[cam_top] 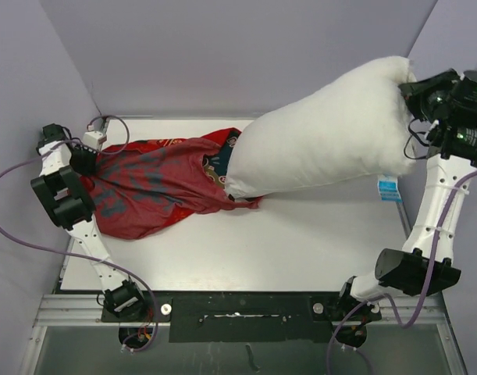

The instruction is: Remove the pillowcase from the pillow

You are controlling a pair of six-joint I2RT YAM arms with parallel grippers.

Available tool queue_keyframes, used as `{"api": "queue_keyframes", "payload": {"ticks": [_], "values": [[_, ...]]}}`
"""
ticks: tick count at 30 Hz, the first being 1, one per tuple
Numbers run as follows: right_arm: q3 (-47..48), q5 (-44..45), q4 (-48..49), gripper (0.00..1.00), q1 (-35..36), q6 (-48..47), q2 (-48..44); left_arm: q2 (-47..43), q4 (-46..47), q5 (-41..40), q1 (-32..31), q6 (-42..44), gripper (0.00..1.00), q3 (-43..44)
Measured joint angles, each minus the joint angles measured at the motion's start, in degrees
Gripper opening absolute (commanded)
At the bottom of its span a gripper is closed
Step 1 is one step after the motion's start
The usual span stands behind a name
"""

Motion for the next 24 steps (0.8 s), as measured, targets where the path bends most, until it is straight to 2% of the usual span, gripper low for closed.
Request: {"api": "queue_keyframes", "payload": {"ticks": [4,7,9,13,17,22,24], "values": [[8.79,-0.07,2.86,0.00,9.68,-0.46,4.33,-0.68,-2.80,0.61,-1.44,-1.70,0.00,0.55],[13.29,-1.90,5.70,0.00,14.49,-0.11,6.08,-3.91,-2.36,-0.07,-4.96,-2.82,0.00,-3.72],[13.33,-5.64,11.26,0.00,15.76,2.67,6.10,-5.86,-2.71,0.28,-8.63,-4.15,0.00,-5.70],[13.42,-11.37,25.14,0.00,17.35,10.75,7.65,-6.40,-5.18,5.33,-15.15,-9.79,0.00,-4.31],[18.56,-14.36,36.35,0.00,21.55,17.14,13.18,-6.51,-7.41,9.42,-18.01,-14.53,0.00,-2.29],[32.87,-15.80,38.45,0.00,28.17,18.56,22.91,-6.73,-7.58,10.40,-20.09,-17.07,0.00,-3.32],[34.69,-15.89,38.49,0.00,29.73,18.05,24.11,-6.73,-7.56,10.38,-20.63,-17.66,0.00,-4.09]]}}
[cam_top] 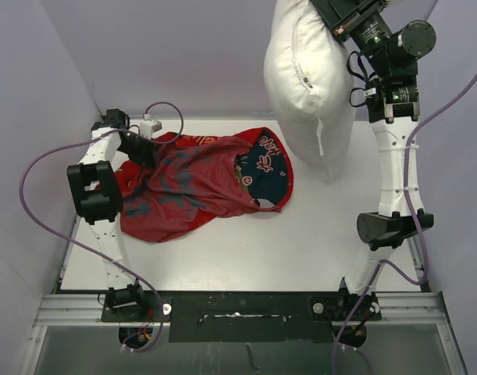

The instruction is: Remove the pillowcase from the pillow

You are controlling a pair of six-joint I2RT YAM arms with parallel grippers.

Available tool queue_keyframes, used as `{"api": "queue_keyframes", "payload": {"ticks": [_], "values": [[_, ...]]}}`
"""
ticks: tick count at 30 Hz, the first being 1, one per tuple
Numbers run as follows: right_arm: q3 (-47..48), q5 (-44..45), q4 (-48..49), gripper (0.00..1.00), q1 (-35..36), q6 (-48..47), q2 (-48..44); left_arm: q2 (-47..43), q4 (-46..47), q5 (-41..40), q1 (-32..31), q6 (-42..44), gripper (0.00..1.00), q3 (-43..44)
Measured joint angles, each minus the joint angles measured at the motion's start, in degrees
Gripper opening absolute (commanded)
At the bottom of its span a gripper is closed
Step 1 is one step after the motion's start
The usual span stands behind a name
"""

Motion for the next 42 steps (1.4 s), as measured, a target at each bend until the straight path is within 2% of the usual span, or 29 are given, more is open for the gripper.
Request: {"api": "queue_keyframes", "payload": {"ticks": [3,7,13,17,20,22,29,31,34,37,39,42], "values": [[-1.64,0.22,-0.52,0.00,0.48,-2.93,-1.57,-0.11,0.37,-0.20,0.00,-0.13,0.00,-1.03],[-6.67,1.27,-7.96,0.00,-0.85,-12.15,-7.82,-0.55,1.03,-0.46,1.55,0.28,0.00,-1.36],[-28.11,1.81,-14.27,0.00,-4.15,-24.63,-24.52,-0.70,0.85,-0.76,8.26,1.33,0.00,3.72],[-33.99,1.20,-17.77,0.00,-11.74,-29.05,-29.70,-0.76,1.49,-0.96,12.70,1.51,0.00,8.07],[-33.18,2.19,-22.32,0.00,-17.62,-32.54,-30.40,-0.76,2.19,-1.95,14.56,1.46,0.00,9.68],[-32.22,4.00,-24.92,0.00,-18.97,-35.04,-30.51,-0.76,2.25,-2.25,14.88,1.25,0.00,10.71],[-25.75,11.61,-34.67,0.00,-18.64,-42.93,-30.77,-0.76,2.54,-1.70,14.49,-0.94,0.00,14.88],[-23.87,14.56,-36.70,0.00,-18.67,-44.59,-30.93,-0.79,2.34,-1.05,14.29,-1.53,0.05,15.30],[-19.74,20.04,-40.28,0.00,-18.67,-47.17,-30.88,-0.98,1.36,-0.44,13.64,-1.57,0.05,15.32],[-14.84,24.92,-43.01,0.00,-18.60,-49.53,-30.82,-1.31,0.90,0.04,12.55,-1.66,0.05,15.17],[-11.41,27.50,-43.47,0.00,-18.23,-51.17,-30.84,-1.62,0.66,0.50,12.00,-1.77,0.00,15.10],[-8.81,27.15,-42.80,0.00,-17.42,-52.19,-31.32,-1.81,-0.02,1.36,11.23,-1.90,0.00,15.10]]}}
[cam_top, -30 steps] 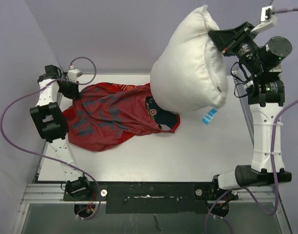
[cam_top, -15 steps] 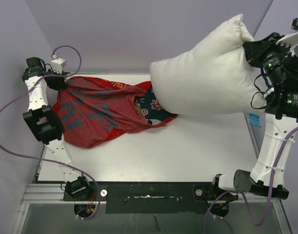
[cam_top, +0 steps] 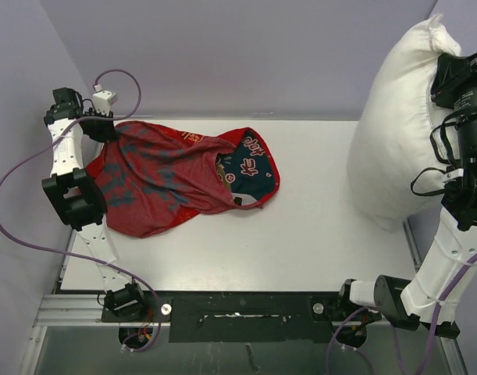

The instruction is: Remove the pillowcase from the pillow

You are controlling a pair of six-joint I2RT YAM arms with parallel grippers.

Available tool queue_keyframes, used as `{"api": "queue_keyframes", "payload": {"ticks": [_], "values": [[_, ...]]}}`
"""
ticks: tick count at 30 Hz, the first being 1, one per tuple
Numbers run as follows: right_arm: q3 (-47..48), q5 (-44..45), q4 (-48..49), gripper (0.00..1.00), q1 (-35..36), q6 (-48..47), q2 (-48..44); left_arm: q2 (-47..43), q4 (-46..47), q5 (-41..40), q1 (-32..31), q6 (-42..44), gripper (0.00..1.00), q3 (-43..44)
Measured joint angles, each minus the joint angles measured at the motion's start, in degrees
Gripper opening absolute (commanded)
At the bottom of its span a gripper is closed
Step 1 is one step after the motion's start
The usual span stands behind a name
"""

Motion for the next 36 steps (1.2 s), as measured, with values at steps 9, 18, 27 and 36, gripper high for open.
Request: {"api": "queue_keyframes", "payload": {"ticks": [9,18,27,36], "values": [[-31.54,-1.97,13.00,0.00,13.05,5.84,-7.32,-0.02,-4.52,2.95,-0.39,0.28,0.00,0.00],[-43.28,10.38,24.02,0.00,44.87,5.60,12.52,-1.20,-5.70,3.76,-10.23,-2.89,0.00,-3.50],[-26.58,17.53,24.30,0.06,48.22,10.19,35.39,4.92,-11.02,10.99,-18.75,-14.67,0.70,30.03],[-4.61,7.96,20.63,0.98,44.54,7.08,43.80,-6.60,-8.26,12.96,-12.90,-13.35,0.98,1.05]]}}
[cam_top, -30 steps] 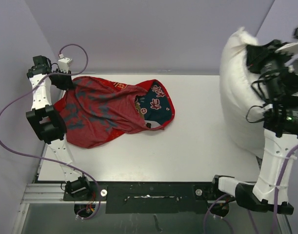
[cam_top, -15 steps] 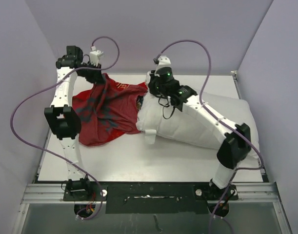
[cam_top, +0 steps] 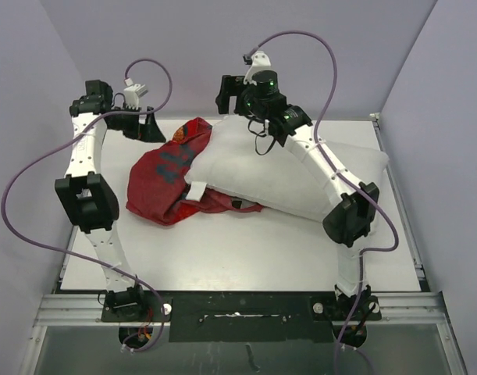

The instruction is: Remove the pillowcase from the pillow

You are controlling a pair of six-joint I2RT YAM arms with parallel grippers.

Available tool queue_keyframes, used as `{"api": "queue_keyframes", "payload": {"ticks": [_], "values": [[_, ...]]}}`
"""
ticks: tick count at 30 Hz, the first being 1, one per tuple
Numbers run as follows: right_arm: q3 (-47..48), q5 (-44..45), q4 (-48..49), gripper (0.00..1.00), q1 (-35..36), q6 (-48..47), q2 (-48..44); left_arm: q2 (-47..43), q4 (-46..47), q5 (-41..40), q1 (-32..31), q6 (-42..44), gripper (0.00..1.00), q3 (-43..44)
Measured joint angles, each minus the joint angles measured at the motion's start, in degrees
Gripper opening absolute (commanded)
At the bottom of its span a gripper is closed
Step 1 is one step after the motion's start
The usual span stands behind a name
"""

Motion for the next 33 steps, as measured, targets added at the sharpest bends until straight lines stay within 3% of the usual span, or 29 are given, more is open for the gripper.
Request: {"api": "queue_keyframes", "payload": {"ticks": [7,12,17,20,26,29,33], "values": [[-19.89,-2.29,1.22,0.98,-0.04,-2.14,-15.61,-2.64,0.90,-0.22,9.46,3.39,0.98,-13.53],[-36.46,-0.85,3.21,0.98,-4.39,-2.43,-30.25,-14.29,6.51,-1.27,13.03,4.52,0.98,-23.12],[-57.24,10.84,7.39,0.98,-7.52,-5.25,-48.61,-31.80,22.62,-2.62,13.00,2.43,0.98,-41.68],[-69.16,20.70,11.69,0.98,-7.17,-6.86,-55.69,-40.41,37.79,-3.37,12.87,-0.26,0.98,-59.52],[-87.06,36.02,17.70,0.98,-7.17,-8.04,-53.75,-41.22,60.39,-5.46,12.76,-7.39,0.98,-85.59],[-88.50,41.22,20.83,0.98,-6.60,-8.66,-50.84,-39.21,69.22,-5.60,12.70,-12.11,0.98,-91.27],[-92.98,45.29,32.37,0.98,-6.47,-11.91,-50.84,-36.94,83.17,-5.40,11.63,-17.84,0.98,-96.04]]}}
